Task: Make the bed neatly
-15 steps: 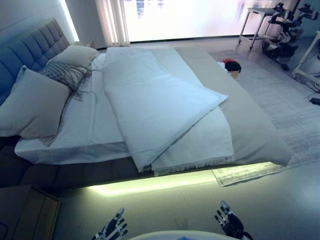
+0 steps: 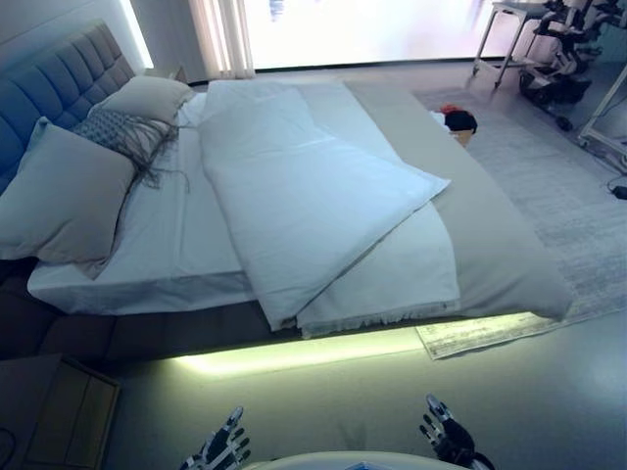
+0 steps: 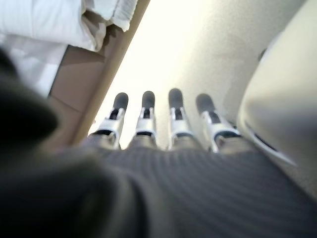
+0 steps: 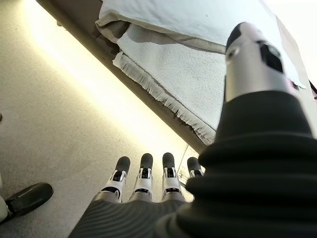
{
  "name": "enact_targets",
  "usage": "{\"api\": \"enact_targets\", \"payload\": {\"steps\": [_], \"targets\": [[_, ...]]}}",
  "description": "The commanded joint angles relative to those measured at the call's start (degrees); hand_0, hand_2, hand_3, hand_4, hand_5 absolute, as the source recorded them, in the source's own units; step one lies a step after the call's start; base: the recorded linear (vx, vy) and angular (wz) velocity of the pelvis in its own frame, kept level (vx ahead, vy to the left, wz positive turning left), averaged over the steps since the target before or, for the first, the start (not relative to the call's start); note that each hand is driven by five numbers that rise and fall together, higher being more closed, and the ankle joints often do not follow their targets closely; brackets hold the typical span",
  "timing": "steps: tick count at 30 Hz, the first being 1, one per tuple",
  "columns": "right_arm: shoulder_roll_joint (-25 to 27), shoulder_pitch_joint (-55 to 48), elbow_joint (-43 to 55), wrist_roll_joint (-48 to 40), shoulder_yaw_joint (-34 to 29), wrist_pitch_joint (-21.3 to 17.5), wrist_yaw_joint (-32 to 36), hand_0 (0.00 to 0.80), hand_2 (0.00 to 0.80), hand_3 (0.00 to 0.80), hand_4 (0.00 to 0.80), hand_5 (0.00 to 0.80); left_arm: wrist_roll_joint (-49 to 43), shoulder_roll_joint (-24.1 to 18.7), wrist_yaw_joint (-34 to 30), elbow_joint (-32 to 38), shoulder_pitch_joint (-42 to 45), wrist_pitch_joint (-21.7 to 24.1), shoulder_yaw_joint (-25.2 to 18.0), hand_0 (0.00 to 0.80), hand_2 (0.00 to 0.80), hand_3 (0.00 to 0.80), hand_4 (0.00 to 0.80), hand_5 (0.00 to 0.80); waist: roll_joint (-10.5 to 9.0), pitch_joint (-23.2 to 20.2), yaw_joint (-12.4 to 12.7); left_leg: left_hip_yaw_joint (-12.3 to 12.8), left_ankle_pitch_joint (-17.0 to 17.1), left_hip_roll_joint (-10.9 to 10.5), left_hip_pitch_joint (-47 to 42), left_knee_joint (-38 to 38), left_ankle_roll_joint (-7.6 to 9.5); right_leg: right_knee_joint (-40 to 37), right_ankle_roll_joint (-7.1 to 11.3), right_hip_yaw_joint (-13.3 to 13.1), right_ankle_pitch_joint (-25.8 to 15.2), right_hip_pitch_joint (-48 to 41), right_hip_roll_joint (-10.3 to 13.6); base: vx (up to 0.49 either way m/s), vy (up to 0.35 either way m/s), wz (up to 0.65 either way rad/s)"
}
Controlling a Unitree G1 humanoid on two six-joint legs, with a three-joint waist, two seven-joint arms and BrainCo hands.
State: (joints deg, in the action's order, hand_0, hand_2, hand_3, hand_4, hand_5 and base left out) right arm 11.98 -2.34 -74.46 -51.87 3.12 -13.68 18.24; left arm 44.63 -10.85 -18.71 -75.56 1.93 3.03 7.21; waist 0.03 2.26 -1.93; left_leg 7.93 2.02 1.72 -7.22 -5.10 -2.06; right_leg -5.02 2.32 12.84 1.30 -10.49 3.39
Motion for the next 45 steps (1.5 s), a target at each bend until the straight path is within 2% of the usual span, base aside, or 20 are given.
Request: {"api": "enact_targets", "payload": {"steps": [1, 6, 11, 14, 16, 17, 19, 21, 22, 24, 26, 27, 29, 31, 35, 37, 38, 40, 42, 45], "targets": [[0.34, 5.51, -2.31, 2.21, 0.27, 0.28, 0.04, 0.000, 0.000, 0.000, 0.000, 0.000, 0.41, -0.16, -0.59, -2.63, -4.16, 0.13, -0.55, 0.000, 0.000, 0.000, 0.000, 0.000, -1.22, 0.10, 2.13, -0.27, -5.66, -2.79, -1.34, 0.10, 2.04, 0.66, 3.24, -1.04, -2.62, 2.76, 0.77, 0.000, 0.000, 0.00], [0.15, 5.58, -3.07, 3.53, 0.53, 3.57, 0.71, 0.000, 0.000, 0.000, 0.000, 0.000, 0.66, -0.45, 0.17, -2.55, -4.70, -0.21, -0.97, 0.000, 0.000, 0.000, 0.000, 0.000, -1.19, 0.39, 1.59, -0.23, -5.53, -2.57, -1.40, 0.10, 2.35, 2.78, 2.84, -1.80, -1.40, 3.34, 0.26, 0.016, -0.034, 0.00], [-0.35, 5.97, -3.50, 3.28, 1.45, 3.51, 1.01, 0.000, 0.000, 0.000, 0.000, 0.000, 1.68, -0.25, 1.11, -2.55, -5.29, 0.40, -1.76, 0.000, 0.000, 0.000, 0.000, 0.000, -1.52, 1.44, 1.29, -0.69, -5.87, -2.32, -1.89, 1.80, 2.77, 5.15, 1.89, -2.89, 0.06, 3.88, -0.51, 0.057, -0.099, 0.00], [0.02, 6.94, -3.52, 4.54, 1.73, 4.15, 0.07, 0.000, 0.000, 0.000, 0.000, 0.000, 6.95, 0.16, 0.74, -1.04, -5.66, 2.60, -3.47, 0.000, 0.000, 0.000, 0.000, 0.000, -2.95, 3.55, 1.57, 0.30, -8.25, -1.63, 2.55, 14.97, 2.07, 6.88, -0.03, -2.95, 0.67, 4.30, 0.07, 0.030, -0.111, -0.01], [0.29, 7.21, -2.99, 3.67, 2.19, 3.58, -1.00, 0.000, 0.000, 0.000, 0.000, 0.000, 9.23, 0.45, 0.48, 0.04, -6.39, 4.33, -4.18, 0.000, 0.000, 0.000, 0.000, 0.000, -3.69, 6.18, 2.44, -0.26, -5.39, -1.11, 10.63, 28.29, 1.41, 8.62, -1.97, -3.39, 1.14, 4.46, -0.10, -0.002, -0.098, -0.07], [0.43, 7.26, -2.73, 4.34, 2.24, 3.46, -2.02, 0.000, 0.000, 0.000, 0.000, 0.000, 10.45, 0.62, 0.65, 0.55, -6.78, 4.40, -4.59, 0.000, 0.000, 0.000, 0.000, 0.000, -3.37, 7.42, 2.86, 0.02, -2.89, -0.26, 13.94, 30.28, 0.47, 9.33, -2.31, -3.73, 1.49, 4.21, -0.62, 0.055, -0.021, 0.00], [1.07, 7.60, -3.08, 5.23, 2.01, 3.43, -2.86, 0.000, 0.000, 0.000, 0.000, 0.000, 13.27, 1.07, 1.42, 0.86, -7.18, 3.98, -5.42, 0.000, 0.000, 0.000, 0.000, 0.000, -2.06, 9.24, 3.50, 2.02, 1.11, 1.95, 16.36, 25.13, -1.39, 9.37, -2.06, -3.75, 2.37, 2.49, -1.59, 0.208, 0.077, 0.05], [1.45, 7.66, -3.26, 5.66, 1.64, 3.74, -2.38, 0.000, 0.000, 0.000, 0.000, 0.000, 13.42, 1.19, 1.56, 0.27, -6.62, 3.84, -5.91, 0.000, 0.000, 0.000, 0.000, 0.000, -0.24, 9.84, 4.25, 3.42, 6.72, 5.02, 17.07, 12.19, -3.21, 8.41, -1.39, -3.75, 3.73, -0.09, -2.91, 0.430, 0.175, 0.03], [1.74, 7.55, -3.02, 6.17, 1.64, 3.97, -2.09, 0.000, 0.000, 0.000, 0.000, 0.000, 13.24, 1.20, 1.89, 0.01, -6.35, 3.92, -5.70, 0.000, 0.000, 0.000, 0.000, 0.000, -0.01, 10.10, 4.77, 2.94, 8.55, 5.51, 17.42, 6.43, -3.61, 7.94, -1.10, -4.42, 4.55, -1.74, -3.04, 0.514, 0.203, 0.07], [2.13, 7.09, -3.03, 5.99, 1.75, 3.97, -1.45, 0.000, 0.000, 0.000, 0.000, 0.000, 12.63, 1.31, 2.69, -0.56, -5.75, 3.89, -5.86, 0.000, 0.000, 0.000, 0.000, 0.000, -0.10, 10.12, 5.96, 0.44, 9.41, 6.15, 19.60, 0.11, -4.31, 7.56, -0.70, -6.06, 6.09, -4.19, -2.88, 0.442, 0.158, 0.00], [2.43, 6.20, -3.31, 5.72, 1.00, 3.91, -0.23, 0.000, 0.000, 0.000, 0.000, 0.000, 11.87, 1.73, 3.69, -1.26, -4.50, 3.99, -6.76, 0.000, 0.000, 0.000, 0.000, 0.000, 0.06, 9.46, 6.44, 0.56, 9.97, 7.16, 19.78, 0.21, -4.86, 7.18, -0.17, -6.71, 8.41, -7.10, -2.36, 0.448, 0.204, -0.14], [2.43, 6.10, -3.43, 5.82, 0.82, 3.92, -0.09, 0.000, 0.000, 0.000, 0.000, 0.000, 11.70, 1.75, 3.70, -1.43, -4.25, 3.98, -7.00, 0.000, 0.000, 0.000, 0.000, 0.000, 0.06, 9.42, 6.50, 0.93, 9.83, 7.20, 19.37, 0.51, -4.81, 7.26, 0.05, -6.79, 8.83, -7.68, -2.04, 0.482, 0.282, -0.38], [1.87, 5.68, -4.55, 7.27, -0.05, 4.26, -0.67, 0.000, 0.000, 0.000, 0.000, 0.000, 9.87, 1.76, 4.06, -2.22, -3.24, 3.53, -8.24, 0.000, 0.000, 0.000, 0.000, 0.000, 0.10, 8.03, 6.93, 2.33, 7.84, 7.01, 18.19, 0.93, -4.07, 8.54, 2.13, -6.23, 10.62, -9.98, 0.92, 0.577, 0.381, -0.38], [1.44, 5.29, -4.94, 6.63, -0.68, 4.06, -0.69, 0.000, 0.000, 0.000, 0.000, 0.000, 8.91, 1.24, 4.20, -2.69, -2.90, 3.52, -8.54, 0.000, 0.000, 0.000, 0.000, 0.000, -0.18, 6.87, 7.56, 2.23, 8.11, 6.01, 17.75, 2.87, -3.46, 9.55, 3.58, -5.45, 10.85, -11.46, 3.27, 0.526, 0.358, -0.33], [0.26, 4.62, -3.93, 5.30, -1.97, 3.63, 2.01, 0.000, 0.000, 0.000, 0.000, 0.000, 6.29, -0.36, 2.75, -2.44, -3.56, 2.57, -7.85, 0.000, 0.000, 0.000, 0.000, 0.000, -1.44, 4.91, 7.45, 0.86, 4.36, 2.22, 17.43, 7.15, 0.48, 16.10, 5.92, -5.13, 5.72, -8.54, 7.56, 0.423, 0.329, -0.39], [-0.07, 4.74, -3.29, 3.55, -1.62, 3.08, 1.01, 0.000, 0.000, 0.000, 0.000, 0.000, 3.83, -1.15, 2.26, -2.56, -4.34, 1.85, -6.48, 0.000, 0.000, 0.000, 0.000, 0.000, -1.73, 4.36, 7.16, 0.83, 2.73, 0.29, 18.78, 9.29, 2.26, 20.55, 5.87, -6.11, 3.00, -6.65, 7.82, 0.322, 0.260, 0.34], [-0.13, 4.77, -3.01, 3.03, -2.01, 2.76, 0.49, 0.000, 0.000, 0.000, 0.000, 0.000, 2.68, -1.70, 1.99, -2.91, -4.95, 1.81, -5.64, 0.000, 0.000, 0.000, 0.000, 0.000, -1.70, 3.98, 6.89, 1.12, 1.96, -0.84, 19.11, 9.72, 3.41, 25.61, 6.10, -6.58, -0.30, -4.71, 8.03, 0.298, 0.209, 0.43], [0.09, 4.64, -2.75, 2.50, -2.61, 2.94, -0.14, 0.000, 0.000, 0.000, 0.000, 0.000, 1.54, -2.34, 2.03, -2.72, -5.34, 1.43, -4.87, 0.000, 0.000, 0.000, 0.000, 0.000, -1.31, 3.56, 5.99, 1.47, 1.25, -1.79, 18.42, 9.46, 4.36, 31.51, 6.26, -7.46, -3.65, 0.28, 7.39, 0.307, 0.185, 0.25], [0.45, 4.55, -2.70, 2.62, -2.78, 3.50, -0.18, 0.000, 0.000, 0.000, 0.000, 0.000, 0.88, -2.91, 1.98, -2.41, -5.94, 0.98, -4.36, 0.000, 0.000, 0.000, 0.000, 0.000, -0.52, 3.98, 4.82, 2.04, 1.02, -1.99, 16.78, 8.61, 4.50, 32.66, 5.47, -6.67, -3.73, 5.80, 6.74, 0.269, 0.110, 0.23], [0.99, 5.52, -2.88, 1.97, -2.27, 3.57, -0.26, 0.000, 0.000, 0.000, 0.000, 0.000, 2.20, -3.12, 1.80, -1.27, -7.36, 1.02, -3.07, 0.000, 0.000, 0.000, 0.000, 0.000, 1.44, 6.22, 3.26, 3.24, 1.42, -0.82, 14.29, 7.18, 2.99, 24.76, 3.52, -3.04, -0.64, 15.02, 5.78, 0.147, -0.058, 0.03]]}}
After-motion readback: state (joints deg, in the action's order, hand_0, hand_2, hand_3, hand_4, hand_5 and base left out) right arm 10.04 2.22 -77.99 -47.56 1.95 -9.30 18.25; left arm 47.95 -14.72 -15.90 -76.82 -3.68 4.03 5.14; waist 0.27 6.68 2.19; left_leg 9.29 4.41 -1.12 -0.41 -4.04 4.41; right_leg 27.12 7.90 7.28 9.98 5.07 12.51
